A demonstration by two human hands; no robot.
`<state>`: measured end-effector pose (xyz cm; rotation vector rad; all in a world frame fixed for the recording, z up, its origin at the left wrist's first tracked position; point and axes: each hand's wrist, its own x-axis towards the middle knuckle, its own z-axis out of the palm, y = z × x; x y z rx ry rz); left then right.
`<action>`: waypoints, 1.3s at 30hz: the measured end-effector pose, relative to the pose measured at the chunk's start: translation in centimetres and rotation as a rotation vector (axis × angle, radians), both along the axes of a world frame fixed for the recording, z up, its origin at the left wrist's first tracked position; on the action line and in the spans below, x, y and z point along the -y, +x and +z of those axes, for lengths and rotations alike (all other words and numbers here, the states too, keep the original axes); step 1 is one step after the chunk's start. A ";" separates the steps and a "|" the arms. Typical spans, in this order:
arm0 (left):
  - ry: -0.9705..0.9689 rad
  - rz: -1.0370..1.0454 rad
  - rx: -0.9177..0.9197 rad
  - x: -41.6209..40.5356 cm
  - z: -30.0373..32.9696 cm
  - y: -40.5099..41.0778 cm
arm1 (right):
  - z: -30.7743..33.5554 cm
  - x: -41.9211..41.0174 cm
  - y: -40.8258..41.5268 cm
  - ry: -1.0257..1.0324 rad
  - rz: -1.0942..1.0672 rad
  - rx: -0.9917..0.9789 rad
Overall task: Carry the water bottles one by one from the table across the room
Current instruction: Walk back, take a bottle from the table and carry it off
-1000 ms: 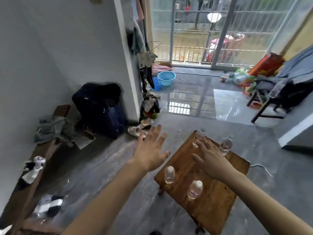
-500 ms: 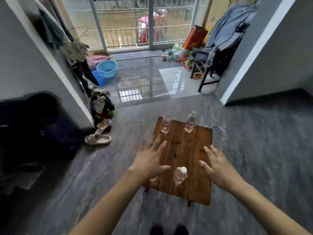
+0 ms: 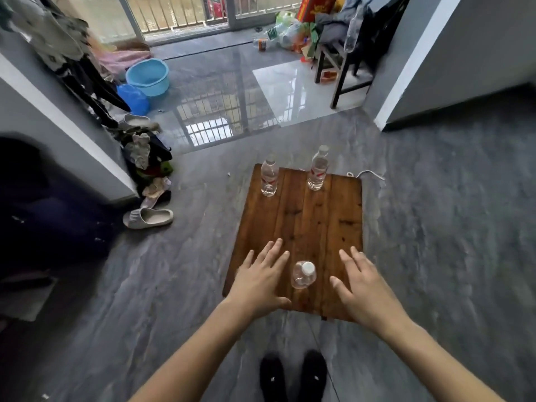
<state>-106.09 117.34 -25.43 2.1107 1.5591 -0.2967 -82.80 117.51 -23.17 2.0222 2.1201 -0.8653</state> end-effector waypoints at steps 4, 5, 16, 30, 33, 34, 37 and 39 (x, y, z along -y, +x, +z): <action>-0.019 0.005 0.071 -0.7 -5.0 2.3 | -5.2 0.6 1.2 -0.061 0.002 0.023; -0.024 0.017 0.087 -0.8 -6.3 2.7 | -6.6 0.6 1.4 -0.077 -0.001 0.026; 0.012 0.288 0.373 -1.8 -19.4 4.9 | -21.4 -1.3 1.5 -0.168 -0.002 0.020; 0.139 0.435 0.837 -3.4 -19.2 6.8 | -25.1 -1.9 1.9 -0.201 0.005 -0.130; 0.148 0.402 0.888 -4.3 -14.4 7.1 | -22.3 -2.1 2.8 -0.266 -0.122 -0.283; 0.155 0.387 0.893 -4.6 -12.6 7.2 | -20.8 -2.1 3.0 -0.279 -0.162 -0.328; 0.171 0.362 0.923 -5.1 -6.8 7.8 | -15.7 -2.2 3.8 -0.293 -0.248 -0.438; 0.180 0.351 0.957 -5.4 -2.6 8.3 | -11.9 -2.4 4.4 -0.318 -0.329 -0.536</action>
